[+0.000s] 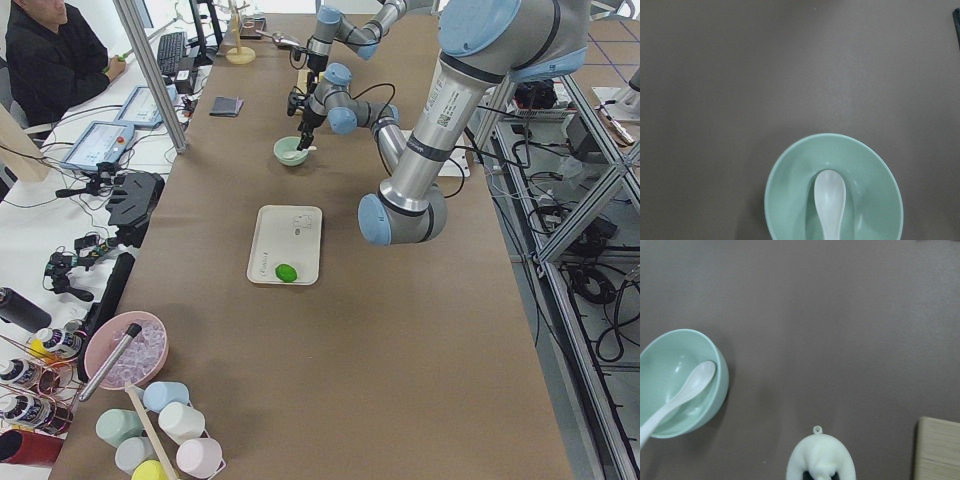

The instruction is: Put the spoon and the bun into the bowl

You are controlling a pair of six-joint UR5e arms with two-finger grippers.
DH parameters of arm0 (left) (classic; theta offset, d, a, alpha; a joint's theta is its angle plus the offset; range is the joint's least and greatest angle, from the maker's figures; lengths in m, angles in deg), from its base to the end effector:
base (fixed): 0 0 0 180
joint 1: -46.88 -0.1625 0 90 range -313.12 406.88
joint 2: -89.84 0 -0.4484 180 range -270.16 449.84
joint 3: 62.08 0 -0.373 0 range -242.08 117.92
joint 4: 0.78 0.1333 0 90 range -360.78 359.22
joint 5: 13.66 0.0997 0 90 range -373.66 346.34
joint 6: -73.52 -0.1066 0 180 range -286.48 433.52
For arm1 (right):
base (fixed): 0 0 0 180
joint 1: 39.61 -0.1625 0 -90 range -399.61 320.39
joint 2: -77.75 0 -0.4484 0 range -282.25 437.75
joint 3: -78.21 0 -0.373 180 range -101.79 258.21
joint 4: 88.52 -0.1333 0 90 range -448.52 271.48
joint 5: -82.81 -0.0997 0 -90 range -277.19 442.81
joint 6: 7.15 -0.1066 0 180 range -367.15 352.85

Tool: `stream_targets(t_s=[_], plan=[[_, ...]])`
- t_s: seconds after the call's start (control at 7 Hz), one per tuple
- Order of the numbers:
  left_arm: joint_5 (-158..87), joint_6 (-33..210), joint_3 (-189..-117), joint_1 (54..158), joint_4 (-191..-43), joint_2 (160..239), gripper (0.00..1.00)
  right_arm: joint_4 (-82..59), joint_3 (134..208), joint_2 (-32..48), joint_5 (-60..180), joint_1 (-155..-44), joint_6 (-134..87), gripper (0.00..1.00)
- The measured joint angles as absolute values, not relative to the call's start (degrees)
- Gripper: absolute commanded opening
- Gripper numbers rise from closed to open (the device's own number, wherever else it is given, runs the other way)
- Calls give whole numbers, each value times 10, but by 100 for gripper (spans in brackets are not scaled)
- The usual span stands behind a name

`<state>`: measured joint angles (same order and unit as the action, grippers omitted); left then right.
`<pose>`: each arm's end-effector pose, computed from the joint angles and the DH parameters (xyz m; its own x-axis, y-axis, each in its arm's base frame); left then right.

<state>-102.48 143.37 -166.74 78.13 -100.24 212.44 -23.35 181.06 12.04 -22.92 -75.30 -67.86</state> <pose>0.4756 -0.4471 0.2414 0.6241 0.0241 -0.7809 0.3391 0.8921 0.2986 -0.4420 -0.4460 0.3062 0.5125 -0.2117 0.8322 -0.1335 0.9377 0.3207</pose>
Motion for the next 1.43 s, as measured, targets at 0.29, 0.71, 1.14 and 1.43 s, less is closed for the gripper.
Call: stream_targets(t_s=[0.29,0.71,1.14,1.43], plan=[[-1069,1294,-1726,860,-998,2017,98,-233,1757,204,-198,-727,-701,0],[-1080,1244,-1702,897,-1042,1975,98,-225,1681,301,-158,-708,-702,0],[-1078,1244,-1696,899,-1105,1934,98,-230,1633,340,-132,-700,-702,100],[-1078,1245,-1695,899,-1111,1928,98,-233,1640,341,-128,-697,-699,100]])
